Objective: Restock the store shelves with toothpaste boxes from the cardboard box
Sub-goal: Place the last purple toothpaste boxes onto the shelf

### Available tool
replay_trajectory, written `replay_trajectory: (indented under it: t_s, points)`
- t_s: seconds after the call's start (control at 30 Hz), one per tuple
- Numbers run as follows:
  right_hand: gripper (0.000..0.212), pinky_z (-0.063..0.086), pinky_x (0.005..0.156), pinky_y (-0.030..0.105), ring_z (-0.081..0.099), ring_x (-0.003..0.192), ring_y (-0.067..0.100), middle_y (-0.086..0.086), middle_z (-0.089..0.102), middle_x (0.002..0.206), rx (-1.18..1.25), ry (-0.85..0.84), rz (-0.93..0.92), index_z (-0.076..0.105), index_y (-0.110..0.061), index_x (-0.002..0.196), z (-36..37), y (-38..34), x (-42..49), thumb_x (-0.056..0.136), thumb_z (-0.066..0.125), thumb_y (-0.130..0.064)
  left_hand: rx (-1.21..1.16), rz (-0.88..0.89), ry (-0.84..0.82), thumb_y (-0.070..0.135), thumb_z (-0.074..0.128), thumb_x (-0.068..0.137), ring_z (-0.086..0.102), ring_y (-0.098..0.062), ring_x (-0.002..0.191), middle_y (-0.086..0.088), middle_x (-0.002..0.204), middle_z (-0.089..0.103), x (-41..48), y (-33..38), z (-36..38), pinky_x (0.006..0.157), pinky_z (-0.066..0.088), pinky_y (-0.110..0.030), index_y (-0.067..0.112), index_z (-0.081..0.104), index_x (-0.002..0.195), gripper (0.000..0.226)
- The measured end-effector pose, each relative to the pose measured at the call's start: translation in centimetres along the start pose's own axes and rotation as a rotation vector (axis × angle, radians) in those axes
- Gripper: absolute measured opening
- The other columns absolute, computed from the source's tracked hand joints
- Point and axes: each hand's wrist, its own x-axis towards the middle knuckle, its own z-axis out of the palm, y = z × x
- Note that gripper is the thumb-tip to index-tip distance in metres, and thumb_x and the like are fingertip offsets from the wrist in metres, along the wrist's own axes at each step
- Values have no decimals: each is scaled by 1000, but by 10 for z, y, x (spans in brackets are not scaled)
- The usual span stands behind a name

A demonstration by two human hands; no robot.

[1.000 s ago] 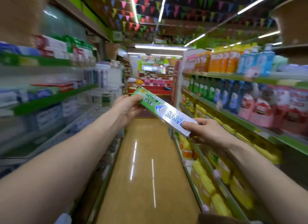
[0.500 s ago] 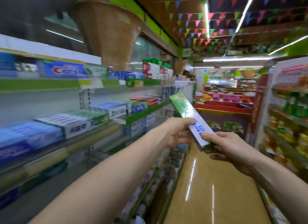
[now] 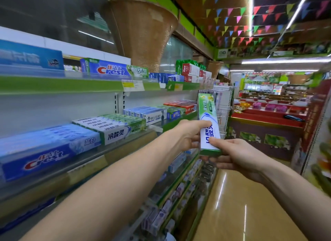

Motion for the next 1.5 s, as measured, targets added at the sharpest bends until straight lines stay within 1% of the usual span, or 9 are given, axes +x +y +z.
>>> replay_trajectory:
  t_s: [0.1,0.23,0.37,0.6,0.8,0.9,1.07,1.27,1.5]
  points:
    - [29,52,63,23,65,71,13,6,75,88,-24,-30,18,71,-10,98,13,1,10,91,60,-36,58,-21,29,19,65,87,63,-14,58,-4,76,67,4,-2,-18,49,52,-23,11,62,97,13]
    - [28,50,64,24,65,69,13,2,73,79,-28,-75,34,71,-10,99,25,0,27,93,58,-35,76,-40,46,17,63,88,62,-17,61,-5,75,66,9,-2,-39,79,54,-35,11,60,88,7]
    - [27,51,67,24,68,80,16,8,75,94,-54,-94,16,69,-11,105,37,3,45,95,56,-33,105,-79,51,15,61,90,62,-17,65,-6,81,66,10,-2,-51,66,53,-31,9,60,95,8]
    - [31,50,57,25,64,78,15,11,69,104,50,45,-57,59,-6,117,29,2,78,94,59,-26,326,-104,-14,11,59,90,62,-23,78,-11,93,67,23,-4,-71,73,51,-33,12,63,109,20]
    - [8,55,71,32,64,100,24,8,65,110,169,106,-82,59,-16,99,1,6,113,94,58,-22,559,-22,10,7,65,86,51,-27,124,-7,136,54,40,-1,-70,106,40,-42,18,52,137,54]
    - [15,55,66,31,60,92,19,8,61,108,225,143,-84,57,-13,106,-16,11,133,93,59,-18,567,-46,5,6,63,87,63,-22,101,-8,130,60,44,3,-62,75,54,-29,21,52,136,53]
    - [34,55,70,32,61,89,19,11,63,108,245,131,-90,54,-11,122,-50,16,167,90,63,-14,632,-84,30,7,61,90,66,-17,75,-12,123,62,62,7,-44,53,53,-24,23,43,142,57]
    - [27,55,68,30,66,82,19,13,68,107,325,43,-79,56,-9,117,-66,19,197,91,60,-8,666,-111,78,8,59,91,67,-12,61,-3,93,69,78,11,-28,54,55,-26,23,48,138,50]
    - [28,55,79,34,66,92,24,15,67,112,347,-59,-83,55,-8,119,-70,22,218,91,60,-7,758,-135,159,13,60,90,69,-27,81,-13,99,73,86,16,-28,82,57,-43,16,62,124,33]
